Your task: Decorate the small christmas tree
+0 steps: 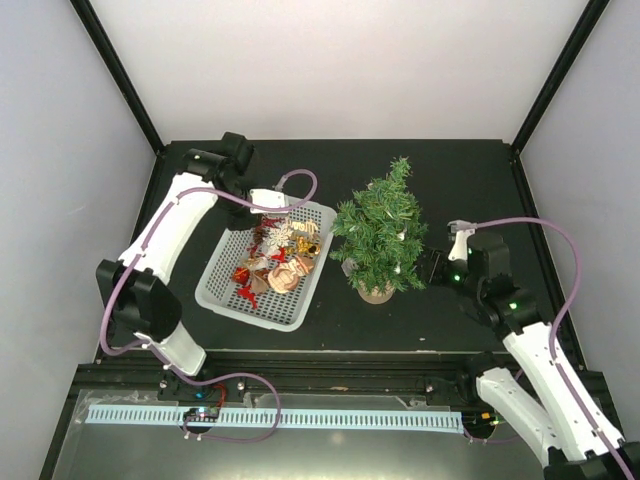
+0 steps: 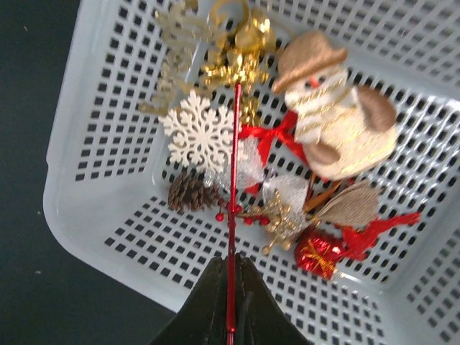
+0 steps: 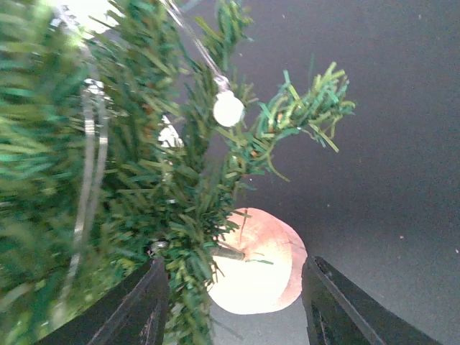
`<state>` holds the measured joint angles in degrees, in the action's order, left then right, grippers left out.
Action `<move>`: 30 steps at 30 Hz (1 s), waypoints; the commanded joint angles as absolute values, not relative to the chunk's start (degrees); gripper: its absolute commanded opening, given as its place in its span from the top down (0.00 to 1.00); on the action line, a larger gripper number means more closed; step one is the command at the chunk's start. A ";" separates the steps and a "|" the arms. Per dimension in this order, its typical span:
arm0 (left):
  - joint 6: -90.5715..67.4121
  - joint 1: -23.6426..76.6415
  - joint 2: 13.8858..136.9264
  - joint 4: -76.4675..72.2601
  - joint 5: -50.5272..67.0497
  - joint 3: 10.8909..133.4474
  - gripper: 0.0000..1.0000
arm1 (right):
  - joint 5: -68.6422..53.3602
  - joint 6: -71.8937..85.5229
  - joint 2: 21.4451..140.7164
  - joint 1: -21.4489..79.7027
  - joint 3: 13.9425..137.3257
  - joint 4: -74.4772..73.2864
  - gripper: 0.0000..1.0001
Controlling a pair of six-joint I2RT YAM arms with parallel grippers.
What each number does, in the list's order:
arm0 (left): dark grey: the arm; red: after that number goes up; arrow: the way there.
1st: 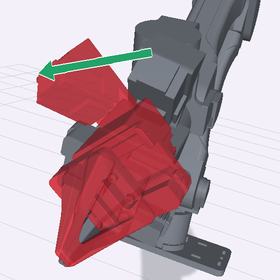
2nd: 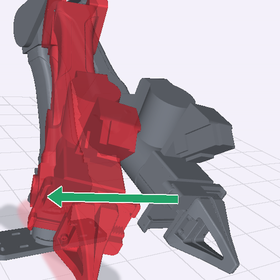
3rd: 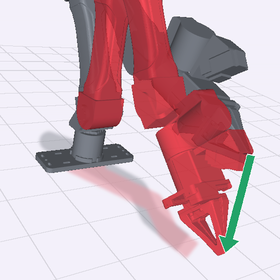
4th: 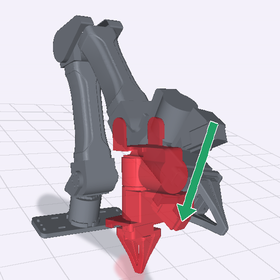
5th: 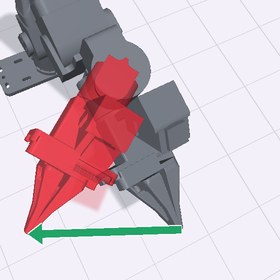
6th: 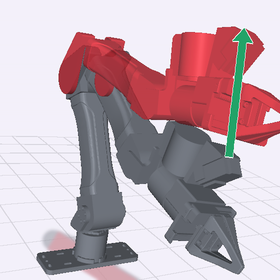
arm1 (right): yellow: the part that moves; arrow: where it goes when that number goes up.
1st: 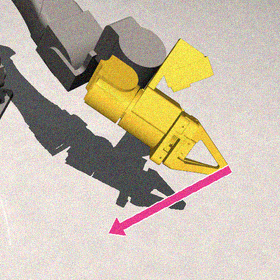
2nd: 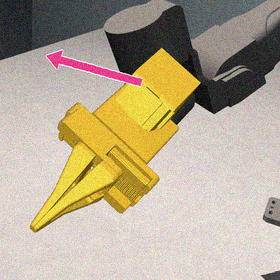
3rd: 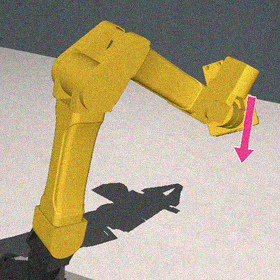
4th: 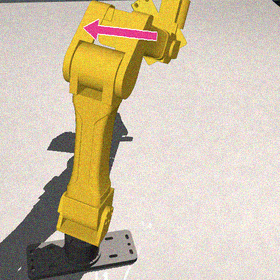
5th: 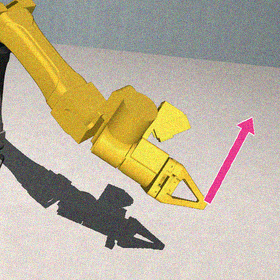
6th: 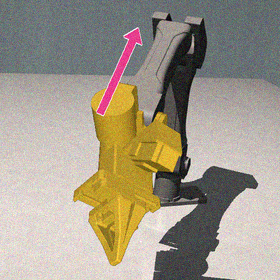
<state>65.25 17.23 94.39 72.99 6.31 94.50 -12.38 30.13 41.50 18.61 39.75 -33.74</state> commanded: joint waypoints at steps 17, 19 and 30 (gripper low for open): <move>49.01 9.07 81.70 84.38 64.93 108.28 0.98 | -15.34 21.27 36.72 21.78 68.27 -39.67 0.47; 43.74 9.05 79.46 80.84 68.01 108.19 0.98 | -19.66 21.69 37.74 22.03 70.72 -38.30 0.46; 3.32 9.12 69.50 42.84 84.93 99.98 0.98 | -33.22 24.95 46.70 27.75 81.16 -31.79 0.46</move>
<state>24.77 9.08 71.22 63.29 73.45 103.88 -28.23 24.56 42.35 24.40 76.44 -34.06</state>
